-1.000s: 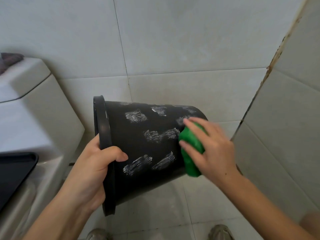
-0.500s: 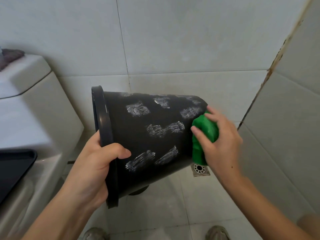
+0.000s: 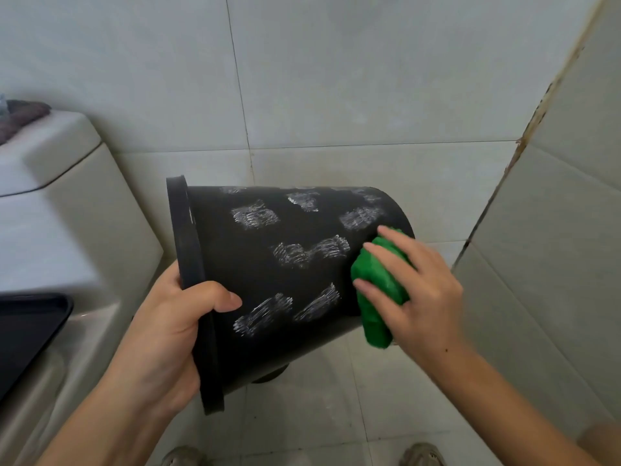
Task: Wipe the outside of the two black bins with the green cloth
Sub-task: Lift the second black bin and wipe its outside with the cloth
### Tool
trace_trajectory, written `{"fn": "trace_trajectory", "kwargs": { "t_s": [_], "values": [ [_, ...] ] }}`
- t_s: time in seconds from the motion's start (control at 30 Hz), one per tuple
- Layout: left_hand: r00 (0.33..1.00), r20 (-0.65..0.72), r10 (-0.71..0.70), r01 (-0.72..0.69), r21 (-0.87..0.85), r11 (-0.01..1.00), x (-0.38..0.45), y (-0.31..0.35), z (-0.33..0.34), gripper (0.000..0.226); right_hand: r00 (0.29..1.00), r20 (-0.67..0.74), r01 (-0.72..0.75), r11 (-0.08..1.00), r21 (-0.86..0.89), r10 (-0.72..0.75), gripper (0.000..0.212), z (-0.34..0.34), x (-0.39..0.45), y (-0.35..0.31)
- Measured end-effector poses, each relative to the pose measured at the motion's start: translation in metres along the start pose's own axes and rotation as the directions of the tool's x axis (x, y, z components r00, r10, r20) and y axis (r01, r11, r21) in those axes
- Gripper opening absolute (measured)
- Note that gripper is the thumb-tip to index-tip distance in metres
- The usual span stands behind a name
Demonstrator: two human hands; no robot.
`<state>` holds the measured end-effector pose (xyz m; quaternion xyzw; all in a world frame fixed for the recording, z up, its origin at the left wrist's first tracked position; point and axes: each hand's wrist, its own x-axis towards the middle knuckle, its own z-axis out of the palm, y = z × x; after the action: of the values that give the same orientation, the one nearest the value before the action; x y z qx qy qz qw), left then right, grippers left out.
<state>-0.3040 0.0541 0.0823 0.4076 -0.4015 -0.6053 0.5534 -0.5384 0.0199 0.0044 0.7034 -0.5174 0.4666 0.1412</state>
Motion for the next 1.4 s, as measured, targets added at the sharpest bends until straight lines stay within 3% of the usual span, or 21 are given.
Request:
{"fn": "trace_trajectory", "kwargs": {
  "t_s": [0.1, 0.17, 0.23, 0.3, 0.37, 0.4, 0.53, 0.6, 0.73, 0.77, 0.87, 0.93, 1.1, 1.27, 1.4],
  "values": [
    [1.0, 0.017, 0.021, -0.021, -0.009, 1.0, -0.001, 0.0, 0.001, 0.044, 0.957, -0.04, -0.28, 0.954, 0.104, 0.286, 0.047, -0.001, 0.018, 0.016],
    [1.0, 0.016, 0.018, -0.017, -0.003, 1.0, -0.002, -0.001, 0.002, 0.044, 0.935, -0.051, -0.343, 0.931, 0.126, 0.351, 0.048, -0.001, 0.018, 0.014],
    [1.0, -0.007, -0.004, 0.004, -0.001, 1.0, -0.001, -0.004, 0.002, 0.044, 0.97, -0.05, -0.233, 0.969, 0.087, 0.238, 0.045, 0.002, 0.006, -0.001],
    [1.0, -0.021, -0.018, 0.018, -0.001, 1.0, 0.001, -0.005, 0.002, 0.04, 0.999, -0.016, -0.032, 0.999, 0.025, 0.032, 0.045, 0.006, -0.009, -0.016],
    [0.999, -0.027, -0.019, 0.019, -0.008, 1.0, 0.002, -0.006, 0.002, 0.04, 0.993, 0.015, 0.117, 0.993, -0.014, -0.117, 0.045, 0.007, -0.01, -0.019],
    [1.0, -0.023, -0.014, 0.014, -0.017, 1.0, 0.002, -0.006, 0.002, 0.041, 0.994, -0.006, 0.106, 0.994, -0.018, -0.106, 0.044, 0.007, -0.005, -0.015],
    [1.0, -0.001, 0.031, -0.032, -0.032, 0.999, 0.0, -0.003, 0.004, 0.047, 0.973, -0.16, -0.16, 0.985, 0.065, 0.169, 0.043, 0.004, 0.012, -0.006],
    [0.999, -0.008, 0.032, -0.032, -0.042, 0.999, 0.001, -0.006, 0.008, 0.044, 0.984, -0.158, -0.073, 0.996, 0.059, 0.082, 0.041, 0.008, 0.0, -0.022],
    [0.999, -0.047, -0.017, 0.013, -0.077, 0.997, 0.003, -0.012, 0.01, 0.043, 0.969, -0.054, 0.242, 0.969, 0.042, -0.239, 0.035, 0.015, -0.024, -0.043],
    [0.999, -0.046, -0.03, 0.026, -0.078, 0.997, 0.003, -0.011, 0.011, 0.044, 0.972, -0.052, 0.233, 0.972, 0.029, -0.231, 0.036, 0.015, -0.021, -0.037],
    [0.998, -0.054, -0.038, 0.034, -0.073, 0.997, 0.001, -0.008, 0.014, 0.04, 0.993, -0.112, -0.021, 0.999, 0.034, 0.025, 0.041, 0.011, -0.004, -0.02],
    [0.997, -0.066, -0.031, 0.026, -0.067, 0.997, -0.001, -0.007, 0.017, 0.041, 0.986, -0.127, -0.097, 0.993, 0.068, 0.105, 0.041, 0.011, -0.004, -0.023],
    [0.995, -0.08, -0.065, 0.058, -0.086, 0.995, -0.003, -0.008, 0.019, 0.042, 0.981, -0.022, 0.195, 0.979, 0.061, -0.194, 0.036, 0.016, -0.031, -0.039],
    [0.993, -0.082, -0.08, 0.071, -0.11, 0.991, -0.004, -0.007, 0.019, 0.041, 0.995, -0.098, -0.008, 0.999, 0.045, 0.013, 0.038, 0.016, -0.019, -0.026],
    [0.992, -0.098, -0.083, 0.07, -0.129, 0.989, -0.004, -0.007, 0.019, 0.041, 0.983, -0.004, 0.181, 0.981, 0.068, -0.181, 0.036, 0.018, -0.034, -0.041]
  ]
}}
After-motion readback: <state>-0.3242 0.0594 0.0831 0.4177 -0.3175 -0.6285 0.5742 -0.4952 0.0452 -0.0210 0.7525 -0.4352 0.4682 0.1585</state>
